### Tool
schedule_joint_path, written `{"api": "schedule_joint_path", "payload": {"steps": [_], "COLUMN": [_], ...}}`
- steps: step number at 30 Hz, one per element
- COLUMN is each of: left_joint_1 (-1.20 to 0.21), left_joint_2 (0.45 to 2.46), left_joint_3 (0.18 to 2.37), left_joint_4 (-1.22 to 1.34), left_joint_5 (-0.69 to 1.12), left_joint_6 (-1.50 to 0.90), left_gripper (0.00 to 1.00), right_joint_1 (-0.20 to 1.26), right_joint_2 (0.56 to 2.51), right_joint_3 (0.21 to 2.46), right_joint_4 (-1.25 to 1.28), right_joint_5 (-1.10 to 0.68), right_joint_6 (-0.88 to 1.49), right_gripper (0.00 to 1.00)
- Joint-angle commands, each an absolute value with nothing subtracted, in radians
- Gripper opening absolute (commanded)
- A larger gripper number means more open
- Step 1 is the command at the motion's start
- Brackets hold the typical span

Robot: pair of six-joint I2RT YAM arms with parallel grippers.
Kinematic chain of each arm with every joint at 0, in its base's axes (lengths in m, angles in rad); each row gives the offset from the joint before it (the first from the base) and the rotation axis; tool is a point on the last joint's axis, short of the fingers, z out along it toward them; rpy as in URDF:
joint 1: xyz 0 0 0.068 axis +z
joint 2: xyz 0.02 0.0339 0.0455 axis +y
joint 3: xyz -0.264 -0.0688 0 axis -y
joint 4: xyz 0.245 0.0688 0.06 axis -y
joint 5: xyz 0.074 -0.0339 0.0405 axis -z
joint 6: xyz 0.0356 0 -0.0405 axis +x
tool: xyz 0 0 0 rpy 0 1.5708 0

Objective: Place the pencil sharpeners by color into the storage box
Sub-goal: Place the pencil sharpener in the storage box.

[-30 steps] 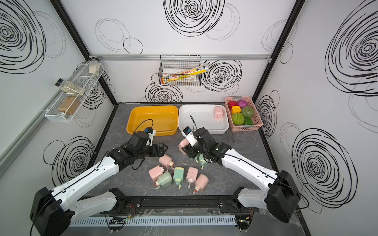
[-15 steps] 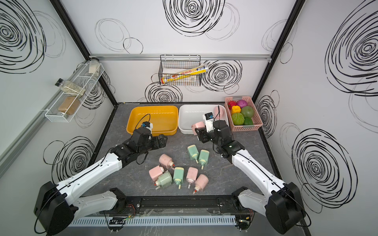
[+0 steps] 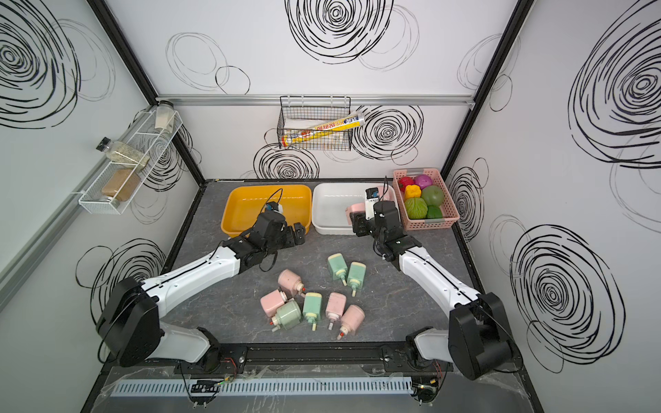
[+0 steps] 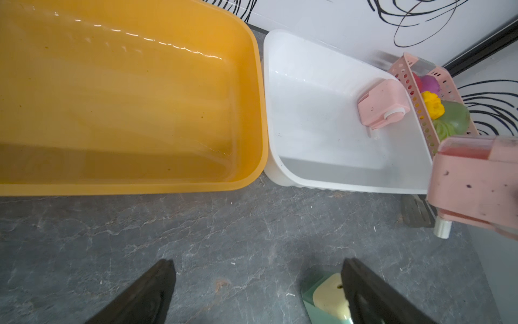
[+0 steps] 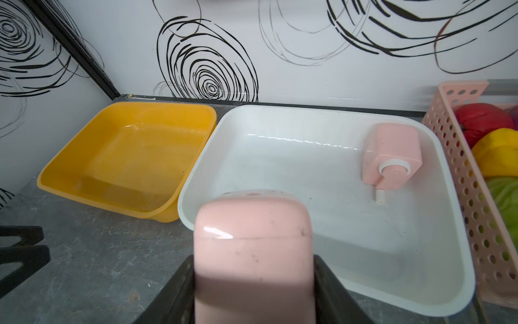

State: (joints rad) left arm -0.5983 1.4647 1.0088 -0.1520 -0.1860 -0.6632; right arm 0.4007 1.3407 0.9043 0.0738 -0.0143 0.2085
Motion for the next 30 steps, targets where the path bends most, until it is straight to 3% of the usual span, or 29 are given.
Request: {"api": "schedule_joint_path", "payload": {"steps": [1, 7, 11, 30], "left_joint_1": [-0.606, -0.607, -0.606, -0.562], "left_joint_2": [1.53, 1.665, 1.751, 2.087], "left_joint_3": [1.093, 1.212, 1.293, 1.648], "left_joint_4": [-0.105, -0.121, -0.141, -0.257], "left_joint_5": [-0.225, -0.23, -0.234, -0.266], "left_joint_6": [-0.614, -0.573, -0.546, -0.475], "left_gripper": [0.99, 0.99, 0.99, 0.99], "right_joint_1": [0.382, 0.354, 0.325, 0.314], "right_joint_2": [1.4, 1.471, 1.544, 2.015], "right_joint_3": [0.972, 1.026, 1.119, 1.681], "right_joint_4": [0.122, 0.118, 0.026, -0.349], "right_joint_5": [0.021, 0.041, -0.039, 0.216], "right_joint_6": [0.186, 0.224, 0.236, 0.167], "right_gripper": [0.0, 0.0, 0.0, 0.0]}}
